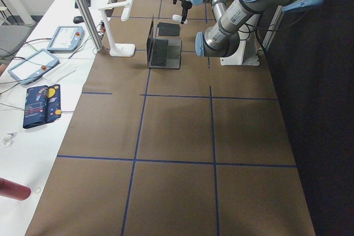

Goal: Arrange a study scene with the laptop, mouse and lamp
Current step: 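Carry the white mouse with the left gripper onto the mouse pad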

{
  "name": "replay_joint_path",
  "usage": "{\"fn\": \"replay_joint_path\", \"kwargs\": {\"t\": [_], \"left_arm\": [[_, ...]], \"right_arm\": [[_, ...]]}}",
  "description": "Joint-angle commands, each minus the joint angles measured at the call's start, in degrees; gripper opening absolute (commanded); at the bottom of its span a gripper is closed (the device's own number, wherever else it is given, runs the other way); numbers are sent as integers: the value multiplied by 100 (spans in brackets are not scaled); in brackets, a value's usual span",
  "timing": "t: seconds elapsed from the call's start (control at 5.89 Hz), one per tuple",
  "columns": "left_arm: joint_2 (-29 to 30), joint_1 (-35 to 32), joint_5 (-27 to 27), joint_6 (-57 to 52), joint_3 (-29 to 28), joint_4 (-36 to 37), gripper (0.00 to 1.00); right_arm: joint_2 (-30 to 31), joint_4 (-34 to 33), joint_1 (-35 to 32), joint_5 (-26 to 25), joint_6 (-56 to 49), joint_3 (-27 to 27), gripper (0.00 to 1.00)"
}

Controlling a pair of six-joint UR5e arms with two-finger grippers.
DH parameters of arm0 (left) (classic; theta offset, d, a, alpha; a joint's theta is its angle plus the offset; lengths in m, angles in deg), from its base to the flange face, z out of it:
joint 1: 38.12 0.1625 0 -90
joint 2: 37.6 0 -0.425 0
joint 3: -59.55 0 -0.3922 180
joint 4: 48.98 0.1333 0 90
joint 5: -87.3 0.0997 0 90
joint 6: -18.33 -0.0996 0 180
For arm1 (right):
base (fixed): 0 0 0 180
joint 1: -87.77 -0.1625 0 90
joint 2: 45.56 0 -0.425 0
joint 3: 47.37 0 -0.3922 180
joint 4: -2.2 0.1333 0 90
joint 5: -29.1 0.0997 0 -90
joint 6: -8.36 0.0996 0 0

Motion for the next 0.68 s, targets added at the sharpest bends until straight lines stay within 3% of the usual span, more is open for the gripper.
{"fn": "replay_joint_path", "kwargs": {"t": [0.0, 0.51], "left_arm": [[231, -113, 75, -53, -1219, -1085, 13], [450, -237, 102, -220, -1968, -1563, 13]], "right_arm": [[33, -9, -92, 1, -143, 55, 100], [7, -18, -92, -16, -135, 56, 100]]}}
